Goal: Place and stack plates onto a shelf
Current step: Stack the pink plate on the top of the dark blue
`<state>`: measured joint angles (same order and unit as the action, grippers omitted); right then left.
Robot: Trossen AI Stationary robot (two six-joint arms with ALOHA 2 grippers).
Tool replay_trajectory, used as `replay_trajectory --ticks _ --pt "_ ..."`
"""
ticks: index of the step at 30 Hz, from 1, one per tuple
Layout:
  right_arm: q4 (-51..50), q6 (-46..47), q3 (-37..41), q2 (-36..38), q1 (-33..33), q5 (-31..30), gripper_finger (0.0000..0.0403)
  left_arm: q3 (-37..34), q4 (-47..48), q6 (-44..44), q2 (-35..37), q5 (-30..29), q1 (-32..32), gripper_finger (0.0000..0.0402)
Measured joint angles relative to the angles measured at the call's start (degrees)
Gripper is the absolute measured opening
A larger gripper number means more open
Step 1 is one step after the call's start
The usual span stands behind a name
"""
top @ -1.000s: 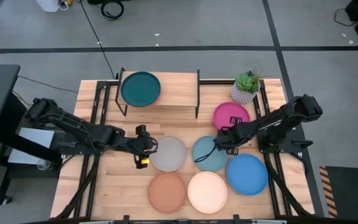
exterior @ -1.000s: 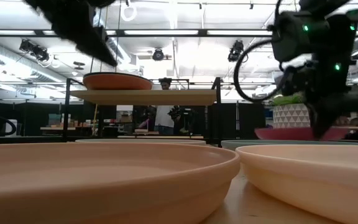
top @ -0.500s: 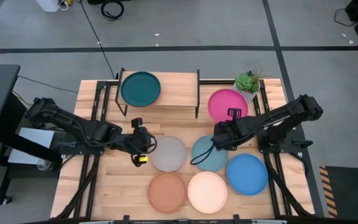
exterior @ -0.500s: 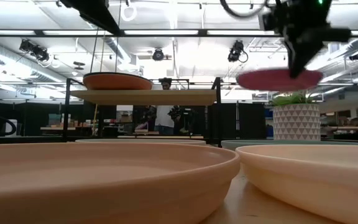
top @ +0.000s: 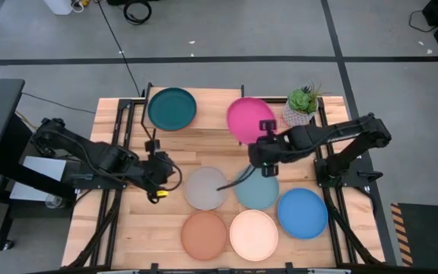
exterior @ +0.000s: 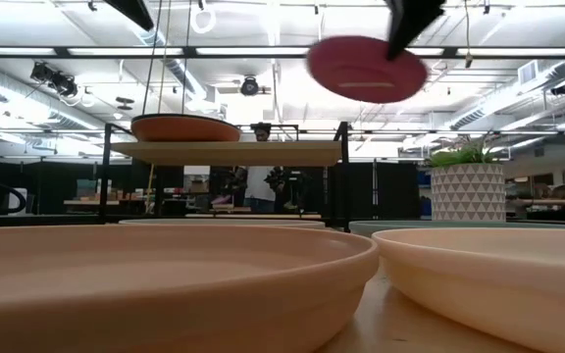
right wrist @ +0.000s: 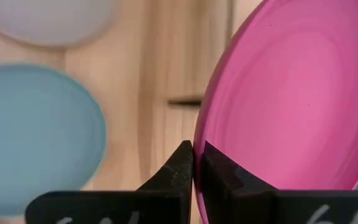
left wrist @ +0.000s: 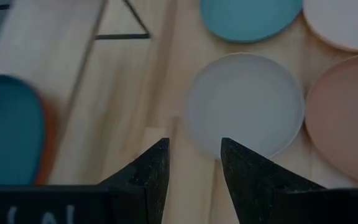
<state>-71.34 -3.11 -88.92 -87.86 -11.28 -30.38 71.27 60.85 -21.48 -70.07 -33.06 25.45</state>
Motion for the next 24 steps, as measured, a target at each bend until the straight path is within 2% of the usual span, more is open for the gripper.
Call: replay_trajectory --ticks 4,6,9,16,24 --pt "9.5 -9.3 -1.5 -0.1 3.5 11.9 0.0025 0.6 2.4 -0.7 1.9 -1.2 0.0 0.0153" --pt "11.8 -11.7 -1.9 0.1 5.0 15.4 0.0025 0.7 3.2 -1.7 3.2 -1.3 0.1 0.0153" --pt "15.6 -14.9 -2.1 0.6 7.4 16.7 0.0025 0.7 5.0 -3.6 5.2 -1.4 0.4 0.0153" --pt "21.4 -18.7 -2.1 0.7 12.8 25.9 0.0025 0.7 5.5 -4.9 8.6 -2.1 0.5 0.0153" --pt "33.8 -26.8 -2.1 -4.2 14.5 26.6 0.0025 0.7 5.4 -4.9 9.6 -7.2 0.4 0.0153"
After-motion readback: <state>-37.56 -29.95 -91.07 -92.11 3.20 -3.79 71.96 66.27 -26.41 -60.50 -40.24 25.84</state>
